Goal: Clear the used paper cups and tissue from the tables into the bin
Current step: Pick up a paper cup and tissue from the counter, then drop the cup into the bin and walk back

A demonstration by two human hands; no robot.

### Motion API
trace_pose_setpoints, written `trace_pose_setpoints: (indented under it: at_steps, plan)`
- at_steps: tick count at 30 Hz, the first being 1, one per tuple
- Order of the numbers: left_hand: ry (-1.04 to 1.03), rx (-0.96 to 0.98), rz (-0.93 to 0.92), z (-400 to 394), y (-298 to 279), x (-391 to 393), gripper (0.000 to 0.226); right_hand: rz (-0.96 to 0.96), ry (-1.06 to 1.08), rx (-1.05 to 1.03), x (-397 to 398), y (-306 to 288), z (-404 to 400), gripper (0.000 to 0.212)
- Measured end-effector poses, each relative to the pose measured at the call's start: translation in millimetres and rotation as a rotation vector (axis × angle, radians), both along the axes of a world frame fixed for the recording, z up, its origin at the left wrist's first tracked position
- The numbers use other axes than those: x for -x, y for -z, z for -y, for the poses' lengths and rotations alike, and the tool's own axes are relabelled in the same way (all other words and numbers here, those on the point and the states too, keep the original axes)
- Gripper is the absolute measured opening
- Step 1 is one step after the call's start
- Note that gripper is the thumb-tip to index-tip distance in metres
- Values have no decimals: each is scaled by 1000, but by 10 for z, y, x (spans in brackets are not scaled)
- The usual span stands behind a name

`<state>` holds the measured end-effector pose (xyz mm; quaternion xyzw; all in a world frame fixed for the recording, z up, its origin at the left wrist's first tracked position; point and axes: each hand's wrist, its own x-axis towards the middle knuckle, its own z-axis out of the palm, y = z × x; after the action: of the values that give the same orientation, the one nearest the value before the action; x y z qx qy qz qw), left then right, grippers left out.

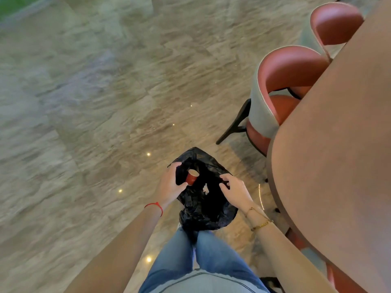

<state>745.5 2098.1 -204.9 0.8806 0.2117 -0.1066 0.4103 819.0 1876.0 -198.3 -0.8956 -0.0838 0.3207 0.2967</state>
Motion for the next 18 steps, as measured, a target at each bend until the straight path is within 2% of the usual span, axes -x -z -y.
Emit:
trace_pose_setpoints:
  at_steps: [7, 18]
  plan:
    - [162, -235, 72, -233, -420, 207, 50, 222, -55, -44, 105, -412, -21, 46]
    - [181, -363, 199, -202, -915, 634, 41, 420, -31, -49, 446, -738, 263, 45]
